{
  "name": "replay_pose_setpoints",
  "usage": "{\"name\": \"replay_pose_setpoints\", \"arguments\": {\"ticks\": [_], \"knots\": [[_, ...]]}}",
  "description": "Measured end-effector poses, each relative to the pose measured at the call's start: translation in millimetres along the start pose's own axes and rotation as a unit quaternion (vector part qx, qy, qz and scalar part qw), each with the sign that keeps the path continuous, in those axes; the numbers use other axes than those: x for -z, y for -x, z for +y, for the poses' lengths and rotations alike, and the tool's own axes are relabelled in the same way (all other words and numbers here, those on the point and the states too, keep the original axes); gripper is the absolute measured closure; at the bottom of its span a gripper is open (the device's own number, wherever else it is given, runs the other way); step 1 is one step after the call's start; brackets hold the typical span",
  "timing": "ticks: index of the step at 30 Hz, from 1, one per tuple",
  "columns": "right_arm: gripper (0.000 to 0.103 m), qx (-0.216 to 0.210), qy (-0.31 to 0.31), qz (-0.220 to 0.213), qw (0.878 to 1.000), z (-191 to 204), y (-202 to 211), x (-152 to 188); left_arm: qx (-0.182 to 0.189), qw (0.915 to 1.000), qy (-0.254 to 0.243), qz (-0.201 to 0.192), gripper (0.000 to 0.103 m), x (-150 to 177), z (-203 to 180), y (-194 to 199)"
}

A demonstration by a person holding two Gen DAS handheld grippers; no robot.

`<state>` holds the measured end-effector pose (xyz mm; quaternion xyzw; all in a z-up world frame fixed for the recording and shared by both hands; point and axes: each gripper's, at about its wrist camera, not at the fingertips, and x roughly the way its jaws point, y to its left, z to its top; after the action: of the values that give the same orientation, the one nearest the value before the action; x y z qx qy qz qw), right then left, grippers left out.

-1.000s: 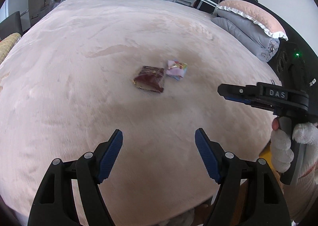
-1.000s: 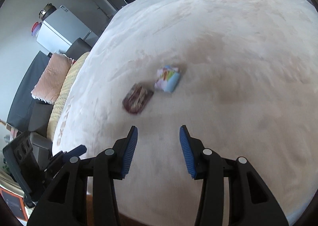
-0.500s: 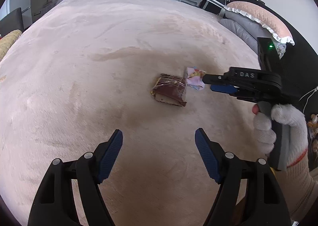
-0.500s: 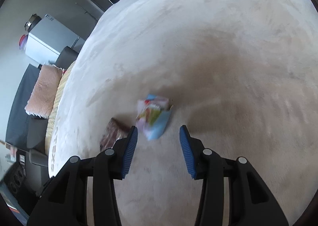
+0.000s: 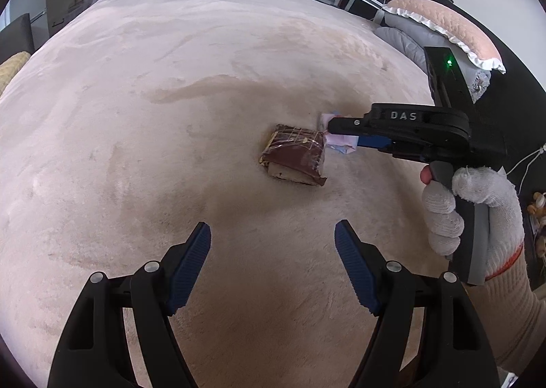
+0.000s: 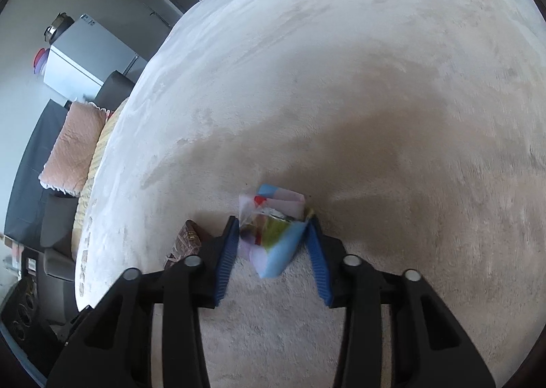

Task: Collect trash
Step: 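Grasp the small colorful wrapper with the right gripper, then lift the colorful wrapper with the right gripper while the left gripper grasps the brown wrapper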

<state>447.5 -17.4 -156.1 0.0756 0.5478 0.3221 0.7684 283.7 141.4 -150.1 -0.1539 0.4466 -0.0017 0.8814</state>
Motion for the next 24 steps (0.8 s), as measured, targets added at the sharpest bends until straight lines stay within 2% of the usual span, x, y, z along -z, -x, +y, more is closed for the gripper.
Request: {"name": "replay_pose_setpoints", "arguments": {"ticks": [7, 19, 24], "knots": [[0.075, -0.013, 0.008, -0.009, 1.000, 2, 11, 4, 0.003, 1.0000, -0.009, 0.001, 0.029, -5, -6, -6], [0.076, -0.013, 0.027, -0.037, 0.999, -4, 57, 18, -0.013, 0.9993, -0.036, -0.002, 0.026, -30, -21, -24], [0.076, -0.014, 0.026, -0.037, 0.999, -12, 71, 30, -0.025, 0.9982, -0.055, 0.006, 0.025, -44, -31, -44]]}}
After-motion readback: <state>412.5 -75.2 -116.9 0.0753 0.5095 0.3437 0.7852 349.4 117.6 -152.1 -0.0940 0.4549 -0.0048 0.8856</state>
